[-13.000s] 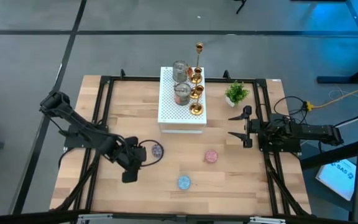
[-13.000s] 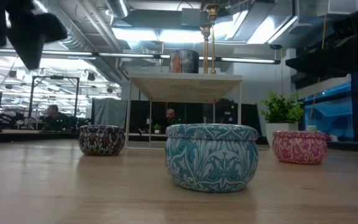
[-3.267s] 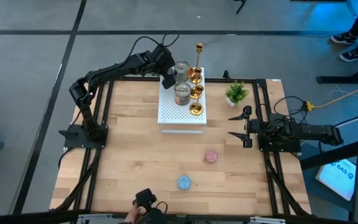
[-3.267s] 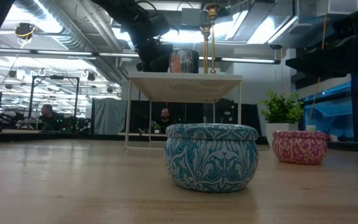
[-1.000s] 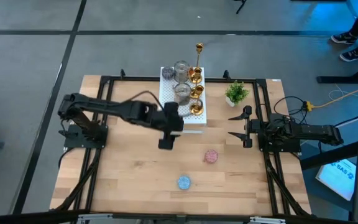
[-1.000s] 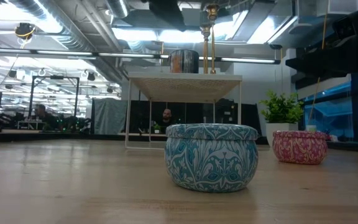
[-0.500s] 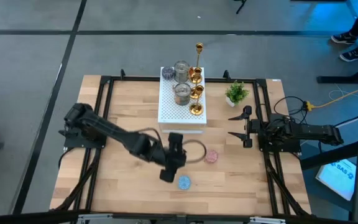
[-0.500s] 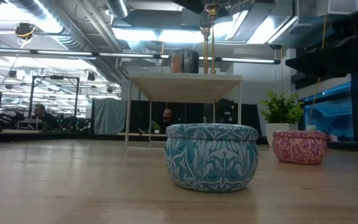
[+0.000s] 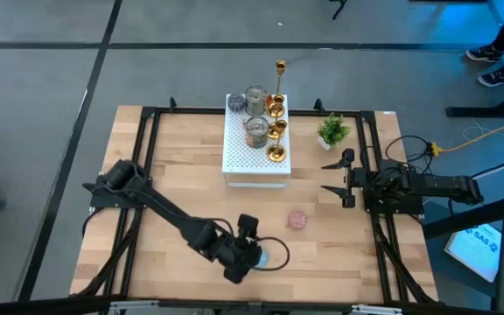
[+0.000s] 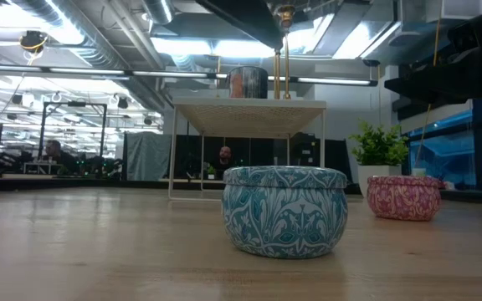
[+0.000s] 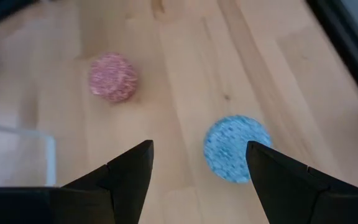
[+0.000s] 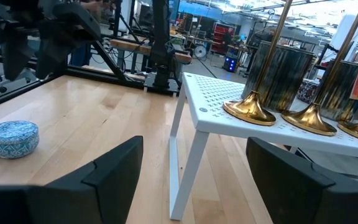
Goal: Pick & Place candle stick holders
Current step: Put the blue patterned scented candle on the shelf
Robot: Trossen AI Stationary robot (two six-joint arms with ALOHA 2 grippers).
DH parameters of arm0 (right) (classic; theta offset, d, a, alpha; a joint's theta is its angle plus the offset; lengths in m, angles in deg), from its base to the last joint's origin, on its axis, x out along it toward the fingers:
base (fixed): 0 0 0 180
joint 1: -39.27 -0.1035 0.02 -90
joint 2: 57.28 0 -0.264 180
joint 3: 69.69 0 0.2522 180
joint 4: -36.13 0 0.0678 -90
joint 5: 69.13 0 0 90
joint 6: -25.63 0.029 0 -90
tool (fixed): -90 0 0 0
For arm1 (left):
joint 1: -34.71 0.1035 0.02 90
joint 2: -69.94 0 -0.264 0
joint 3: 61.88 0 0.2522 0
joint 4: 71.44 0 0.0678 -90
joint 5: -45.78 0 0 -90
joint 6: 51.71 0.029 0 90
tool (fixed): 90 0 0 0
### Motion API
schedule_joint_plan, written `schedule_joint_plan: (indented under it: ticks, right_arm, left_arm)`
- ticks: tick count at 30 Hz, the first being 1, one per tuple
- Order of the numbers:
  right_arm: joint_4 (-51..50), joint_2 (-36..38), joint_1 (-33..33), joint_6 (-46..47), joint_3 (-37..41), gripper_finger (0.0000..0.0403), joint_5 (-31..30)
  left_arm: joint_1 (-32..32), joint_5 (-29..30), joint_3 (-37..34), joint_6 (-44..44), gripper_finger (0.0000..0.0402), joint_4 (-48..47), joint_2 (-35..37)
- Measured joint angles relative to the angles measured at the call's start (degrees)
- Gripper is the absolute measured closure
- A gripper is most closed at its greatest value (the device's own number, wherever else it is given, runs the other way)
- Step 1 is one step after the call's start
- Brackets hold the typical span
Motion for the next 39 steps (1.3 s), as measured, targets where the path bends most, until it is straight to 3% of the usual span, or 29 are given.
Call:
schedule_joint_plan:
  ticks: [3, 10, 19, 26, 33, 39]
  right_arm:
    - [0.0, 0.0, 0.0, 0.0, 0.0, 0.0112, 0.0]
    - [0.0, 0.0, 0.0, 0.0, 0.0, 0.0112, 0.0]
    - [0.0, 0.0, 0.0, 0.0, 0.0, 0.0111, 0.0]
    - [0.0, 0.0, 0.0, 0.0, 0.0, 0.0111, 0.0]
    - [0.0, 0.0, 0.0, 0.0, 0.0, 0.0111, 0.0]
    - [0.0, 0.0, 0.0, 0.0, 0.0, 0.0111, 0.0]
  left_arm:
    - [-0.7, 3.5, 0.0, -2.6, 0.0149, 1.7, -0.7]
    - [-0.3, 3.3, 0.0, -9.6, 0.0149, 0.2, -3.6]
    - [2.6, -2.3, 0.0, -15.1, 0.0149, -0.6, -6.2]
    - [1.8, 2.9, -0.3, -12.8, 0.0149, -0.4, -4.9]
    - [1.0, 7.1, -13.9, -11.1, 0.0149, 15.1, 2.0]
    - [1.0, 5.3, -24.9, -7.2, 0.0149, 28.7, 9.5]
